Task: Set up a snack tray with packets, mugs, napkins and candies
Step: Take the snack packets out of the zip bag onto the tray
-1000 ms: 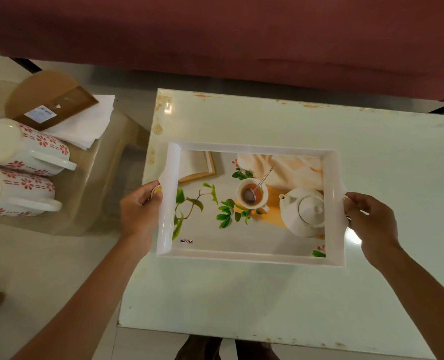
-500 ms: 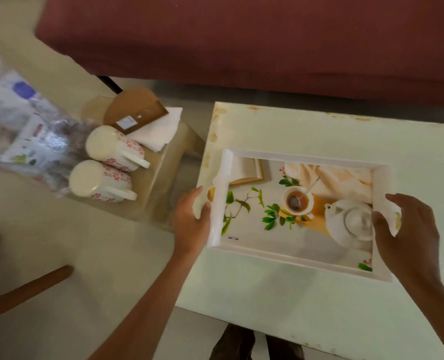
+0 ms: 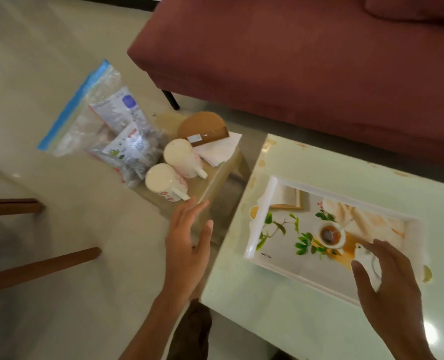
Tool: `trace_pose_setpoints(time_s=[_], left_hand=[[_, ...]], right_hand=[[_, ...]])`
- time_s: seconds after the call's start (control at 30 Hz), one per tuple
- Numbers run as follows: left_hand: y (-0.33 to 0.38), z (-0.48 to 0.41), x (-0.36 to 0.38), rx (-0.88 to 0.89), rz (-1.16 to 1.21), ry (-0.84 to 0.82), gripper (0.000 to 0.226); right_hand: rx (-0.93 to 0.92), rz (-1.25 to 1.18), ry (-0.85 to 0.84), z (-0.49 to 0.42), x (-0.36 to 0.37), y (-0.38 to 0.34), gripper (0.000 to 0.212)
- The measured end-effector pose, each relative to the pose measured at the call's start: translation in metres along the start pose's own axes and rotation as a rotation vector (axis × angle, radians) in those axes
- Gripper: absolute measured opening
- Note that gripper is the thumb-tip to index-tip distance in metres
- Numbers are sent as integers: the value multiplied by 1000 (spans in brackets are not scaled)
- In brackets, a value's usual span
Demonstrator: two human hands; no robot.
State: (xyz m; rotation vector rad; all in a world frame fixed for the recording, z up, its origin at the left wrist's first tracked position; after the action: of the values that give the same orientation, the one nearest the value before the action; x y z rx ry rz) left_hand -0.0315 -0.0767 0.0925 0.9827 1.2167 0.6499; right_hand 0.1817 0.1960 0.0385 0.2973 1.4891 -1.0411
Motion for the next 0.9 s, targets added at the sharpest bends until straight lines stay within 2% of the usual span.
trace_pose_setpoints(time_s=[0.2,0.37,0.47,0.53,0.6,0.67,0.73,0.9], left_hand=[[-9,-31,-84,53,11,133,38],[11,-98,-163,300,-193,238,34],[19,-143,-206,372,-262,292,32],[17,-174,-230,341,-328,329,34],[6,-210,-244,216,-446,291,42],[-12,-245,-250,2,-549,140,56],[-30,-272,-251,-173,-506,-10,58],[-46,-293,-254,-114,-471,-13,33]], right_hand=[[-46,23,-50,4,18,-84,42],[-118,-1,-58,-6,38,-179,41],[-111,-43,-75,-12,51,-231,40],[-103,-65,-76,-17,61,-262,40],[-104,-45,-80,-21,70,-291,42],[-122,18,-98,-25,78,-318,47],[-163,103,-116,-27,85,-342,54],[-300,221,-128,-26,96,-381,67]])
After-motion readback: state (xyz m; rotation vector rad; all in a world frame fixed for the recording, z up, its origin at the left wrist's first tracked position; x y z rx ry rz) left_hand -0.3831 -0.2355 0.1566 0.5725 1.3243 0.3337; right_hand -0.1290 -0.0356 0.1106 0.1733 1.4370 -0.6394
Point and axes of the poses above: each hand's wrist, its own z-axis away from the middle knuckle, its own x-axis out of the palm, y = z × x, the point moved 4 cm from there along -z, towards the middle knuckle, and after that the axes turned 12 degrees about z, right-handed, at the moved point
